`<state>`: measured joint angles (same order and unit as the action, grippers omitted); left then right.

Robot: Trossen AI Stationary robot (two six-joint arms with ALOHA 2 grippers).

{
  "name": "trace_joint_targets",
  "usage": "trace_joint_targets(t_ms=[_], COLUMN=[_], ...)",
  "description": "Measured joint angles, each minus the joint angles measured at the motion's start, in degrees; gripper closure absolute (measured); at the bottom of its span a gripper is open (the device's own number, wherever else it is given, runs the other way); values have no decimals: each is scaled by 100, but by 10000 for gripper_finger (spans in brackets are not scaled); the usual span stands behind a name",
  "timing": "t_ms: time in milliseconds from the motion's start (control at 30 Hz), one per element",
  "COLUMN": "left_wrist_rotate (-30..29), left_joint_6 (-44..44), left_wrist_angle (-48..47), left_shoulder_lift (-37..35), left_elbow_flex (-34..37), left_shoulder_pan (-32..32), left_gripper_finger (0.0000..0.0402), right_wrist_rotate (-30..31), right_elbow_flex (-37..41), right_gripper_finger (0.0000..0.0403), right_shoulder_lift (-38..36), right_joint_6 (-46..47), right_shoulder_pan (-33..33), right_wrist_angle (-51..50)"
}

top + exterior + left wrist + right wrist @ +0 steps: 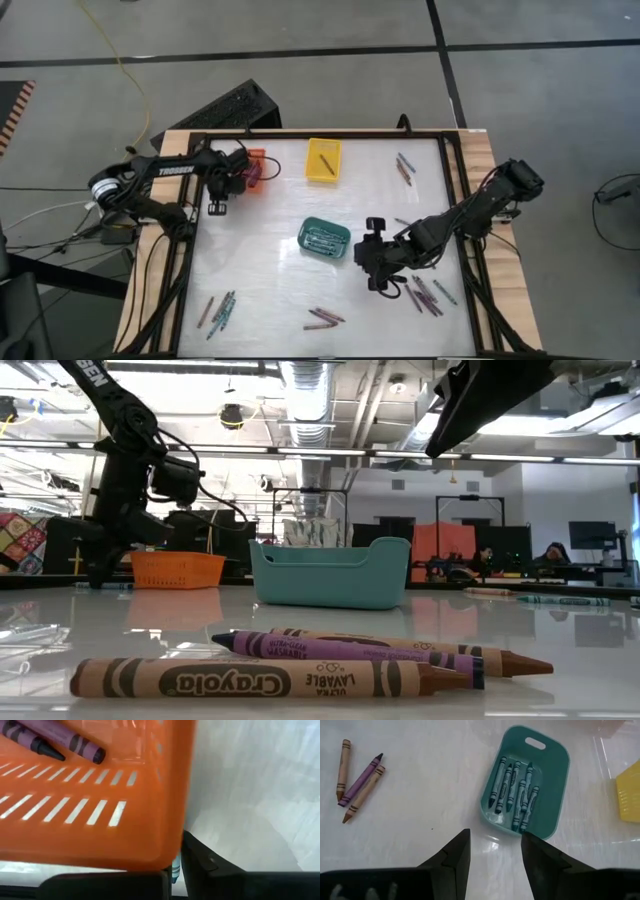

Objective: Sort crayons
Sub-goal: Put the blue crayon into the blue bin

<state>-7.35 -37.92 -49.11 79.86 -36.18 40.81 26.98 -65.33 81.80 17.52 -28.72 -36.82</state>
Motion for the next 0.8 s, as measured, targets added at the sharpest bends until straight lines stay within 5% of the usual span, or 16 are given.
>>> trace_joint_targets(t_ms=[467, 800], left_wrist_rotate=[538, 885], left_joint_6=[993, 2118], left_wrist_angle=[-1389, -785], left_shoulder_lift=[8, 4], left_elbow_flex=[-1037, -2571], left_shoulder_pan=[-1233, -3248], left_gripper_finger=[401, 401], right_wrist_rotate=[-2, 0], right_elbow_flex=[-1, 1], right_gripper_finger=[235, 235], right_shoulder_lift=[2, 2], right_joint_6=[27, 269], right_shoulder_pan=[-28, -238], right_wrist_angle=[-10, -235])
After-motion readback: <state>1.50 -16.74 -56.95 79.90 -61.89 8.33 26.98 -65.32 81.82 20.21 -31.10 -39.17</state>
